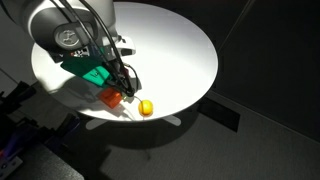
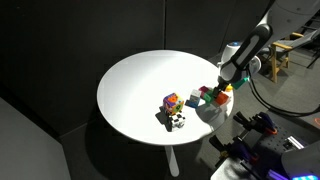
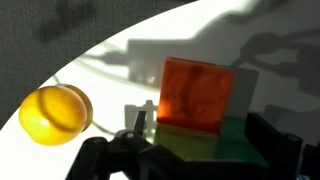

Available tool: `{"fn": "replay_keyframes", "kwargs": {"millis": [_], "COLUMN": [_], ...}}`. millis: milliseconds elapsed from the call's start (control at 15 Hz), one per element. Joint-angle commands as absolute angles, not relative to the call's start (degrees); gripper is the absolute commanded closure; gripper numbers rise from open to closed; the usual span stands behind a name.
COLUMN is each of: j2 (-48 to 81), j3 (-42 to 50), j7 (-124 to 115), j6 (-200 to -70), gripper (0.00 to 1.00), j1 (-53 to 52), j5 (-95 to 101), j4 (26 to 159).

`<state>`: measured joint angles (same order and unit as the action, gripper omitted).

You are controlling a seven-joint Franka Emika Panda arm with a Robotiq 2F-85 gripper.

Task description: Push the pink and green blocks backwards then put the pink block on top of the grey block

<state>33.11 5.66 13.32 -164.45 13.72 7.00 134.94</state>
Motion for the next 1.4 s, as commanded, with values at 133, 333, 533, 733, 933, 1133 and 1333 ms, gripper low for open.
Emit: {"fn": "replay_keyframes", "kwargs": {"millis": [133,333,533,733,933,1133,1333], "j2": [34.71,35.16,35.44,35.96,36.66,37.49,38.20], "j3": [4.87,4.73,4.61,4.30,4.07,3.97,3.85], "j7": [12.99,12.84,12.69,12.64,12.63,12.59,12.57], "j6": [-161.77,-160.63,-159.48,-158.44,-157.58,-157.13,-156.36], "gripper": [0.00,0.00,0.00,0.00,0.00,0.00,0.00], "j1": [14.33,14.17,14.00,13.97,13.93,13.95,14.00], "j5": [5.51,4.99,4.85,4.72,4.66,4.59,4.28], "j4": [130.73,129.08,127.64,126.06,124.55,123.16,121.77]}}
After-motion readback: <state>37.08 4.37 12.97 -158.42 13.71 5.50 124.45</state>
